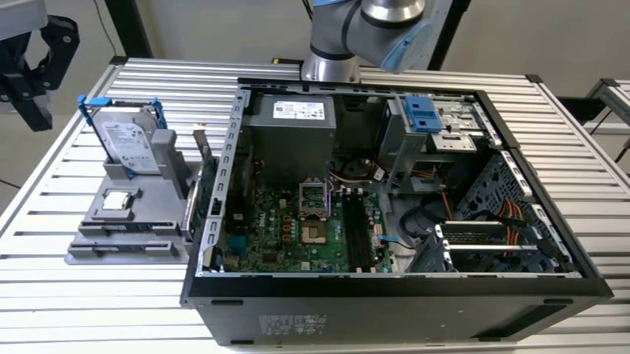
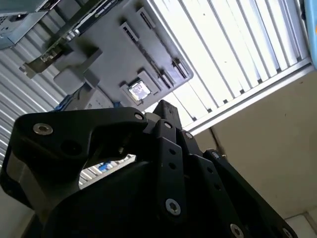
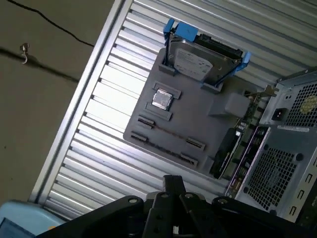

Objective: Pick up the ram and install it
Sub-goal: 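Pick up the ram and move it above insertion slot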

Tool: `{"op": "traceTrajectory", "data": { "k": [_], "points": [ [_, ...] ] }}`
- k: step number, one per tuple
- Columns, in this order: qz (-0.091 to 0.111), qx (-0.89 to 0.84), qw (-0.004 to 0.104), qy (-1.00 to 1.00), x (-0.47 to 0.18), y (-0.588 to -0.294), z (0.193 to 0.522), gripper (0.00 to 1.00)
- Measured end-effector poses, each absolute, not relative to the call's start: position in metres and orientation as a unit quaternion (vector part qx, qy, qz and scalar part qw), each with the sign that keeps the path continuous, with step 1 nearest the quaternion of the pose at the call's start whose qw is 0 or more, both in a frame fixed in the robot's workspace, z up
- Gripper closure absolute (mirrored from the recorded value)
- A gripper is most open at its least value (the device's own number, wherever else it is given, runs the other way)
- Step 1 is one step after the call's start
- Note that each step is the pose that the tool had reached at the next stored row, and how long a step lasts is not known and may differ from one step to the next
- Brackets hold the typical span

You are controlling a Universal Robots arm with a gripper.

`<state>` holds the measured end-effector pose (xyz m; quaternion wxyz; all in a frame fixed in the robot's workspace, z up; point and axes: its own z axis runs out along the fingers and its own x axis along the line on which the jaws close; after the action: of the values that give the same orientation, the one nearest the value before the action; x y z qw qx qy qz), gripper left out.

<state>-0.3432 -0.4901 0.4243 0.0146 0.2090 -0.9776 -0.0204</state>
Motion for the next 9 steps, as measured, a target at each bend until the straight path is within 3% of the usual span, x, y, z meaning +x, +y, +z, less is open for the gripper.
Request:
{"op": "traceTrajectory", "data": {
  "k": [9],
  "points": [
    [-0.019, 0.288, 0.016, -0.957, -0.3433, -0.49, 0.4243, 1.0]
  ]
}}
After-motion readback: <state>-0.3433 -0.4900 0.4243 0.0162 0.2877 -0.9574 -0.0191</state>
